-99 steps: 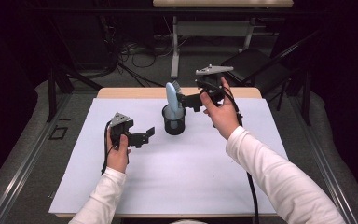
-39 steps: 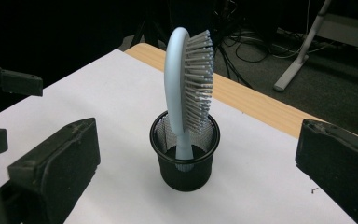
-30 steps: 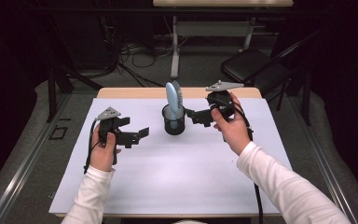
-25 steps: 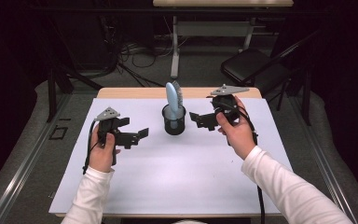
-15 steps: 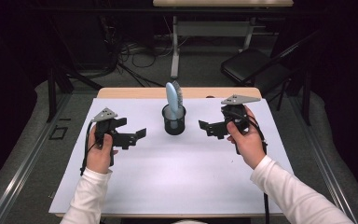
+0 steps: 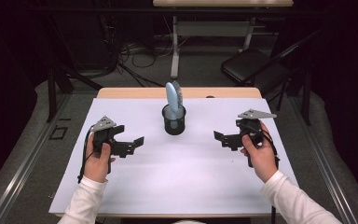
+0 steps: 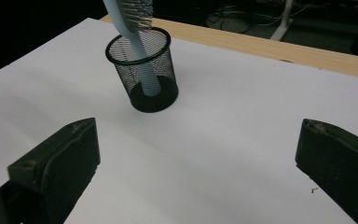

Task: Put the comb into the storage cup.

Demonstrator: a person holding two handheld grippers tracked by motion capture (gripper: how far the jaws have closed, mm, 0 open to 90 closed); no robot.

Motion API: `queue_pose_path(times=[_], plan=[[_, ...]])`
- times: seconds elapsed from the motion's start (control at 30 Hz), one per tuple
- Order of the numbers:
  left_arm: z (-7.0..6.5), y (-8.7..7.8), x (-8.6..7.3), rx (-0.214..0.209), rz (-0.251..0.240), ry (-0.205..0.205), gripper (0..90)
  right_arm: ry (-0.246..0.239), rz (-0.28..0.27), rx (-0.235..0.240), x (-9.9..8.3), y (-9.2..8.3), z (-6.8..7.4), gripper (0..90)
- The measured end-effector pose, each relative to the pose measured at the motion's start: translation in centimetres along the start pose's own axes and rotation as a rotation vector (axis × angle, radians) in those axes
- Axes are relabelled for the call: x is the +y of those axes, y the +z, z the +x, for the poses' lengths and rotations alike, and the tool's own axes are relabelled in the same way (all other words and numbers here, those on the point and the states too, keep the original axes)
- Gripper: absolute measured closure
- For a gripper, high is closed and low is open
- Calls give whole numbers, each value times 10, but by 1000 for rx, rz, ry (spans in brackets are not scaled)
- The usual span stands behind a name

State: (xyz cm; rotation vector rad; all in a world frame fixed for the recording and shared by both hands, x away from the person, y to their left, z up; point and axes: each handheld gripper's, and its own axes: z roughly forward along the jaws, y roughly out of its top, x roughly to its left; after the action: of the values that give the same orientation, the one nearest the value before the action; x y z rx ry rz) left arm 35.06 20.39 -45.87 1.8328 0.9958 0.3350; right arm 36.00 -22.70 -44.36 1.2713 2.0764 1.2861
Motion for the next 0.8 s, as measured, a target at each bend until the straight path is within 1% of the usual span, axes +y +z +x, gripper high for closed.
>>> queue_pose_path(times=[0.13,0.37,0.53,0.67,0.7,0.8], plan=[[4,-1,-7,19,7,-4,20,18,-5,-29,-13,-5,-9,0],[13,-5,-18,53,-4,-17,20,10,-7,-107,-39,-9,-26,0],[20,-7,-24,68,-5,-27,20,27,-7,-133,-54,-12,-34,0],[25,-10,-29,80,-15,-40,20,22,-4,-154,-64,-15,-38,0],[26,-10,-29,81,-17,-40,20,26,-5,-159,-66,-15,-39,0],[29,-12,-32,91,-28,-38,20,38,-4,-158,-70,-16,-41,0]])
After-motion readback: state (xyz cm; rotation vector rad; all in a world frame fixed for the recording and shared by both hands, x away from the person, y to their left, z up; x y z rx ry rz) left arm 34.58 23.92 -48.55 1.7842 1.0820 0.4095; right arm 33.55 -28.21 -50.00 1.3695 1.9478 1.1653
